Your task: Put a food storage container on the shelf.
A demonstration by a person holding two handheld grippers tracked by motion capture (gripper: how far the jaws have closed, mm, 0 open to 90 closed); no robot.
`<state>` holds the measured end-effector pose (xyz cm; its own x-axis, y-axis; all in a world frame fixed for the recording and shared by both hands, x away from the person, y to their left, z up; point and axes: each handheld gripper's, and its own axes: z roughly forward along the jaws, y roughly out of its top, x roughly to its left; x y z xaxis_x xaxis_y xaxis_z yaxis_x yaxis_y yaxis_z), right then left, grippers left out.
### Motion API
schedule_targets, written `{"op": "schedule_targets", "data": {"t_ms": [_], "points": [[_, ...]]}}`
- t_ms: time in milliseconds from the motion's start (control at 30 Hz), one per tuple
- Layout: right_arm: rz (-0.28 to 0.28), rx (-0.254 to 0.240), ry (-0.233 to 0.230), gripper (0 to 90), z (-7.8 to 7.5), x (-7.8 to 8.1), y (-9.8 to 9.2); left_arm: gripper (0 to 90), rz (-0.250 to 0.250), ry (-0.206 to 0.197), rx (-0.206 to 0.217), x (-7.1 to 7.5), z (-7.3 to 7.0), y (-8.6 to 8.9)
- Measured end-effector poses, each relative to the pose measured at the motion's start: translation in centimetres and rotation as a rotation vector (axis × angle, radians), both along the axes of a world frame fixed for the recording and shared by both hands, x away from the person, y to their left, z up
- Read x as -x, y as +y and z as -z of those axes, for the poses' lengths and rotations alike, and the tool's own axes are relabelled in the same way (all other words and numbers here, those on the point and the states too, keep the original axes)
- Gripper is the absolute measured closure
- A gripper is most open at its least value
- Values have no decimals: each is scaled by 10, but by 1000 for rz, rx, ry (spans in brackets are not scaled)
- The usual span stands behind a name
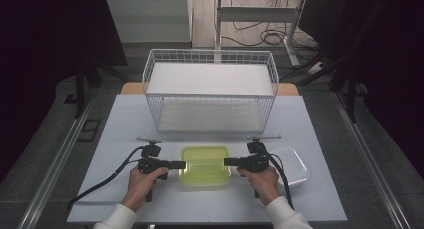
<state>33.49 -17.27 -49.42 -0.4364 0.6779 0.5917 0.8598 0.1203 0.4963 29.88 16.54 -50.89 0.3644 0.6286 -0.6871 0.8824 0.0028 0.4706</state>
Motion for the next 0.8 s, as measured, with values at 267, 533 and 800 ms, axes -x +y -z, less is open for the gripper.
{"op": "schedule_targets", "data": {"t_ms": [267,533,800], "points": [[-19,-3,-48,783,-8,4,0,794,13,-41,8,4,-7,3],[-52,-5,-130,782,-21,7,-3,791,24,-121,-6,10,-24,1],[-71,-6,-202,782,-35,11,-5,791,31,-175,-2,14,-36,0]]}}
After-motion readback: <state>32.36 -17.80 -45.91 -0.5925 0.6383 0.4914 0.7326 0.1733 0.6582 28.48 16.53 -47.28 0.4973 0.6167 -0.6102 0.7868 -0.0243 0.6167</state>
